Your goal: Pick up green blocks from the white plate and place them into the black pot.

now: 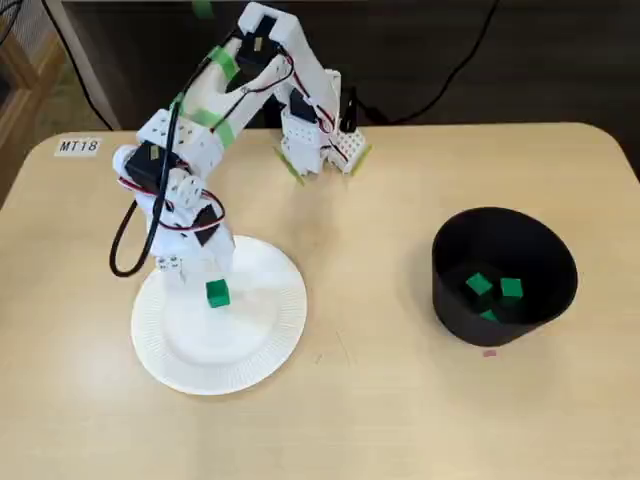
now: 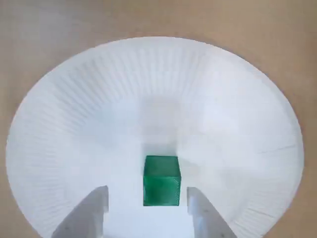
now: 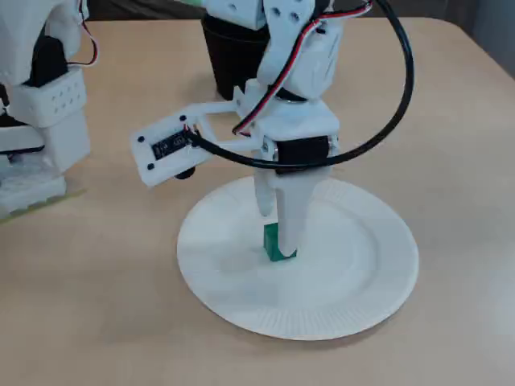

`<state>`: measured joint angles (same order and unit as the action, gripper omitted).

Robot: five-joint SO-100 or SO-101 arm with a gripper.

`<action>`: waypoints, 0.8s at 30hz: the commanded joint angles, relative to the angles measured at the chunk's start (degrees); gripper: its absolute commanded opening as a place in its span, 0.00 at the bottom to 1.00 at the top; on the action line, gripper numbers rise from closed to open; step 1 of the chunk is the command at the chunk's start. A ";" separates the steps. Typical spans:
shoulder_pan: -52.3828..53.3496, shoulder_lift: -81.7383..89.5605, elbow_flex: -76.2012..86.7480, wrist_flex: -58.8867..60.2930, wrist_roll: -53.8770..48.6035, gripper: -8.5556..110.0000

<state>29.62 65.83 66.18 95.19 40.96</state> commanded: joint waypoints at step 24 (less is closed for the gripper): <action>-0.44 -13.89 -13.89 -0.26 -6.77 0.05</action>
<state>28.65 51.94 55.90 95.45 36.65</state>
